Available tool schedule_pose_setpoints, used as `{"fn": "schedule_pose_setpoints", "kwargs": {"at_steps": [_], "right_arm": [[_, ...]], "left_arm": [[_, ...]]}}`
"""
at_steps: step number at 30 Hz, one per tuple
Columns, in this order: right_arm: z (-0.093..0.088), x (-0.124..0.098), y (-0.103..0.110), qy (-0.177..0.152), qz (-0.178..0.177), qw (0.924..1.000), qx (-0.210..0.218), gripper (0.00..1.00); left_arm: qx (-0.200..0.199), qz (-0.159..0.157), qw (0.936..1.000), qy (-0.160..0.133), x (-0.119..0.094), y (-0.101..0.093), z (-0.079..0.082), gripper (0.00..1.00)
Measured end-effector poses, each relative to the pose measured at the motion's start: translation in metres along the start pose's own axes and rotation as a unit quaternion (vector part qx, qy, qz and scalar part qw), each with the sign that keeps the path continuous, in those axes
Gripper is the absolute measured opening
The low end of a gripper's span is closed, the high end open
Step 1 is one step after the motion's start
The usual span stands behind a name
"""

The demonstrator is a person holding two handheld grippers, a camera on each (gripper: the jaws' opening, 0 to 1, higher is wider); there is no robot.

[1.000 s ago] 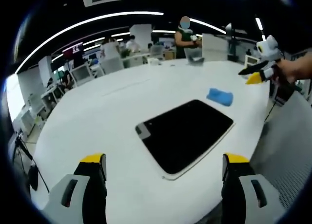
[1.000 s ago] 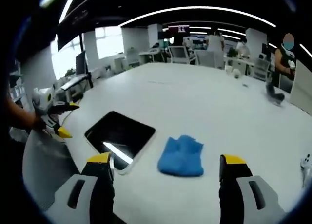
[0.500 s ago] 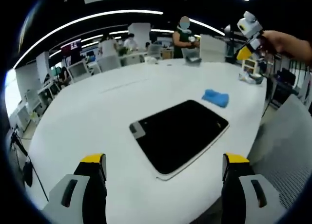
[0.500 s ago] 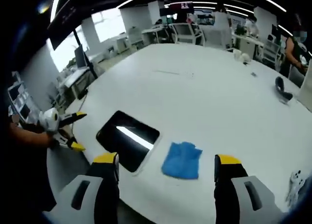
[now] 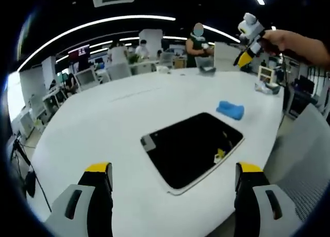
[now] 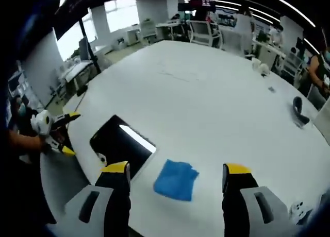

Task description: Wipe the mirror surface with the cleaning cloth until all visible marks leave the cleaned area.

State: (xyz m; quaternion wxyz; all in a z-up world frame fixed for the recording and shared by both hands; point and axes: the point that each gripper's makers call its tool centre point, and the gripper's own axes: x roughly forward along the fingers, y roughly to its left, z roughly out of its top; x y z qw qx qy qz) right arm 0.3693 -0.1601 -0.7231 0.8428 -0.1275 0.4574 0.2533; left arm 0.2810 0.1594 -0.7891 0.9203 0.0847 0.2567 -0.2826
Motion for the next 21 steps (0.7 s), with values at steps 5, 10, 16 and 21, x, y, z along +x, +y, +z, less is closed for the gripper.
{"fn": "schedule_pose_setpoints", "kwargs": {"at_steps": [5,10,16,21], "right_arm": [[-0.02,0.025,0.014,-0.001,0.023,0.9994,0.027,0.58],[-0.038,0.045,0.012,-0.008,0.025,0.9976,0.064,0.52],[-0.049,0.059,0.002,-0.01,0.01,0.9973,0.072,0.4],[-0.053,0.078,-0.002,-0.006,0.001,0.9976,0.068,0.31]], "left_arm": [[-0.005,-0.004,0.9999,0.009,0.0,-0.002,-0.003,1.0],[-0.007,-0.008,0.9999,0.012,0.001,-0.004,-0.004,1.0],[-0.026,0.003,0.9996,0.008,0.001,0.0,-0.004,1.0],[-0.011,0.003,0.9999,0.001,0.0,-0.002,0.0,0.99]]}}
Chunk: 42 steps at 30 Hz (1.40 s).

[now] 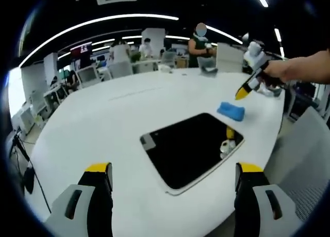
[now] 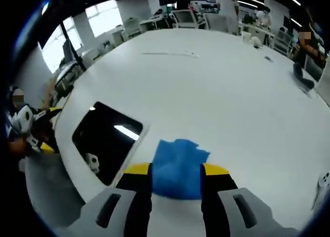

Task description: Wipe the mirror surface with the cleaning cloth until all visible marks leave the cleaned area.

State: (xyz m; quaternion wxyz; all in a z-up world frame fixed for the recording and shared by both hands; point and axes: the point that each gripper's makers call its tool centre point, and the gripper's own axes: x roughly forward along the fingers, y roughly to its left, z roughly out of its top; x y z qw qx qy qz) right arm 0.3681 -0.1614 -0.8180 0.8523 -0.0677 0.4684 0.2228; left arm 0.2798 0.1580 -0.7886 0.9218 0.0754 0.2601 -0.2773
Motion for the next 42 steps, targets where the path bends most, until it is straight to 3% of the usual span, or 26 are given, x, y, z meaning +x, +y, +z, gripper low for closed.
{"fn": "schedule_pose_setpoints", "kwargs": {"at_steps": [4,9,12,15,17,20,24,26,31,32,37,38,39,42], "right_arm": [[-0.006,0.014,0.002,0.012,-0.007,0.9998,0.011,0.26],[-0.006,0.017,-0.001,0.013,-0.033,0.9993,0.009,0.18],[-0.008,0.023,0.002,0.024,-0.03,0.9989,0.025,0.16],[-0.024,0.034,0.002,0.079,-0.029,0.9964,-0.012,0.06],[-0.022,0.037,0.005,0.063,-0.033,0.9974,-0.012,0.05],[-0.021,0.036,0.004,0.075,-0.038,0.9965,0.005,0.03],[-0.021,0.037,0.002,0.075,-0.03,0.9943,0.07,0.01],[-0.022,0.036,0.002,0.069,-0.02,0.9941,0.082,0.01],[-0.021,0.037,0.004,0.077,-0.031,0.9946,0.062,0.01],[-0.021,0.037,0.003,0.074,-0.033,0.9929,0.087,0.01],[-0.021,0.038,0.002,0.08,-0.017,0.9942,0.069,0.01],[-0.022,0.037,0.001,0.079,-0.016,0.9941,0.073,0.01],[-0.022,0.037,0.001,0.069,-0.027,0.9919,0.103,0.01],[-0.022,0.038,0.003,0.078,-0.033,0.9939,0.071,0.01]], "left_arm": [[-0.011,0.003,0.9999,0.005,-0.001,0.003,-0.003,0.99],[-0.004,-0.019,0.9996,0.02,0.002,-0.006,-0.008,0.99],[0.012,-0.029,0.9989,0.036,0.004,-0.012,-0.013,0.99],[0.014,-0.03,0.999,0.029,0.006,-0.012,-0.01,0.99],[0.018,-0.012,0.9995,0.023,0.003,-0.005,-0.008,0.99],[0.007,-0.003,0.9995,0.031,0.003,0.0,-0.011,0.99],[0.028,-0.02,0.9991,0.023,0.004,-0.009,-0.007,0.99],[0.03,-0.022,0.9992,0.018,0.005,-0.01,-0.005,0.99],[0.007,-0.006,0.9996,0.027,0.004,-0.003,-0.011,0.99],[0.005,-0.006,0.9996,0.027,0.003,-0.003,-0.011,0.99],[0.016,-0.018,0.9995,0.019,0.004,-0.009,-0.007,0.99],[0.015,-0.018,0.9995,0.021,0.004,-0.008,-0.007,0.99],[0.015,-0.017,0.9994,0.027,0.005,-0.008,-0.01,0.99],[0.013,-0.014,0.9996,0.021,0.005,-0.007,-0.008,0.99]]}}
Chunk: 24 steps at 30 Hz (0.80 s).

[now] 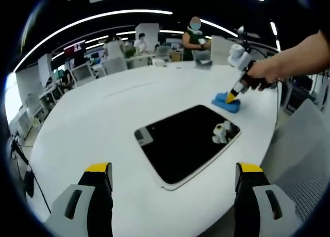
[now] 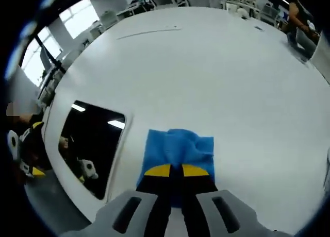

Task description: Wipe the mirror surface with the cleaning cloth until all visible marks leave the cleaned area.

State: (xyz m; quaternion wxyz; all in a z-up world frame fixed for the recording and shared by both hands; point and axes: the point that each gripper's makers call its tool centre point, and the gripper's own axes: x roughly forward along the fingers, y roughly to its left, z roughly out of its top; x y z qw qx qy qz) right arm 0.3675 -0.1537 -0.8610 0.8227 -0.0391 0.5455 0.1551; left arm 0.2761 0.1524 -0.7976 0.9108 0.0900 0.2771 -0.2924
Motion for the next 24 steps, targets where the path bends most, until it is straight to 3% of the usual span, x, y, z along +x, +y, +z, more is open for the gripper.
{"fn": "schedule_pose_setpoints", "kwargs": {"at_steps": [3,4,6,9,13,24], "right_arm": [[0.0,0.0,-0.001,-0.001,0.003,1.0,0.0,0.01],[0.0,-0.001,-0.001,-0.011,0.011,0.9995,0.029,0.01],[0.0,-0.002,-0.003,-0.022,0.016,0.9987,0.042,0.01],[0.0,-0.003,-0.004,-0.013,0.007,0.997,0.076,0.01],[0.007,-0.01,-0.002,-0.017,-0.004,0.9974,0.07,0.01],[0.015,-0.015,-0.002,-0.002,-0.008,0.9931,0.117,0.01]], "left_arm": [[0.002,0.002,1.0,-0.006,-0.001,0.0,0.003,0.99],[0.002,0.002,1.0,-0.004,-0.001,0.0,0.002,0.99],[0.002,0.0,1.0,-0.001,-0.001,-0.001,0.001,0.99],[0.009,-0.005,0.9999,-0.001,0.0,-0.003,0.002,0.99],[0.0,0.005,0.9999,-0.012,-0.003,0.002,0.006,0.99],[-0.014,0.004,0.9996,-0.023,-0.004,0.003,0.009,1.0]]}}
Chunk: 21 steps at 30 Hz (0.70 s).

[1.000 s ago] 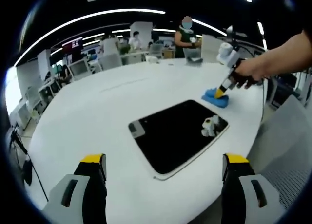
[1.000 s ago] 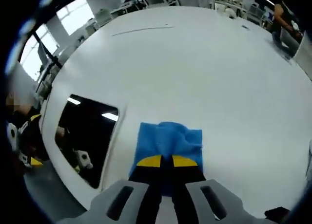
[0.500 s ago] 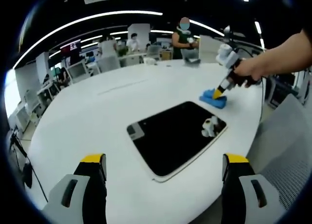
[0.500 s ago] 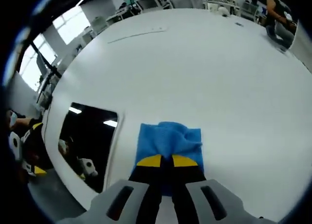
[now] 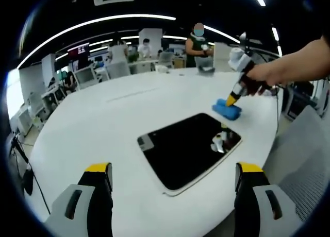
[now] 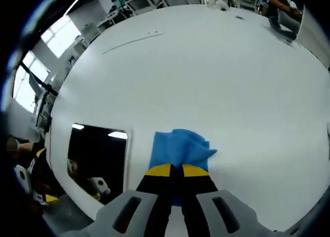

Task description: Wipe the mirror surface with the cleaning cloth until all visible marks leave the cleaned area.

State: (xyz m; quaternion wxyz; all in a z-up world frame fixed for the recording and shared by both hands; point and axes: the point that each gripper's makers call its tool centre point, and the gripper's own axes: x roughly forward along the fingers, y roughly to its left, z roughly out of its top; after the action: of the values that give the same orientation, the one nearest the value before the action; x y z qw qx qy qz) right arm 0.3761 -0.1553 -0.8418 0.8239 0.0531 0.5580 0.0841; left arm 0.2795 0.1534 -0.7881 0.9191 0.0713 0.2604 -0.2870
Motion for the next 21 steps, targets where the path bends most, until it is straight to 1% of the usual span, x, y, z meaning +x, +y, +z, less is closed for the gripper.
{"fn": "schedule_pose_setpoints", "kwargs": {"at_steps": [2,4,6,8,9,10,12,14,15,18,21], "right_arm": [[0.001,-0.004,0.001,0.0,0.007,0.9998,0.016,0.01],[0.004,-0.005,0.001,0.0,0.009,0.9998,0.016,0.01],[0.007,-0.005,0.001,-0.004,0.011,0.9998,0.016,0.01],[0.007,-0.006,0.013,-0.003,0.04,0.9983,0.043,0.01],[0.007,-0.006,0.013,-0.002,0.041,0.9976,0.056,0.01],[0.008,-0.004,0.011,-0.003,0.036,0.9983,0.047,0.01],[0.011,0.0,0.011,-0.002,0.03,0.999,0.034,0.01],[0.011,0.003,0.012,0.003,0.026,0.9991,0.033,0.01],[0.009,0.003,0.012,0.004,0.021,0.9992,0.032,0.01],[0.005,0.006,0.017,0.011,0.024,0.999,0.035,0.01],[0.004,0.005,0.023,0.01,0.024,0.9993,0.028,0.01]], "left_arm": [[0.002,0.002,1.0,0.002,0.0,0.001,-0.001,1.0],[0.005,0.001,1.0,0.007,0.001,0.0,-0.002,1.0],[0.005,-0.003,1.0,0.005,0.001,-0.002,-0.001,1.0],[0.012,-0.001,0.9999,0.001,0.001,-0.002,0.001,1.0],[0.01,0.0,0.9999,0.003,0.001,-0.001,0.0,1.0],[0.004,-0.001,1.0,0.006,0.002,-0.001,-0.001,1.0],[0.001,0.009,1.0,0.002,0.0,0.004,-0.001,1.0],[-0.002,0.004,1.0,-0.001,0.0,0.002,0.0,1.0],[0.0,0.004,1.0,0.004,0.0,0.001,-0.001,1.0],[-0.002,0.005,1.0,0.003,0.0,0.001,-0.001,1.0],[-0.001,0.003,1.0,0.003,0.0,0.001,-0.001,1.0]]}}
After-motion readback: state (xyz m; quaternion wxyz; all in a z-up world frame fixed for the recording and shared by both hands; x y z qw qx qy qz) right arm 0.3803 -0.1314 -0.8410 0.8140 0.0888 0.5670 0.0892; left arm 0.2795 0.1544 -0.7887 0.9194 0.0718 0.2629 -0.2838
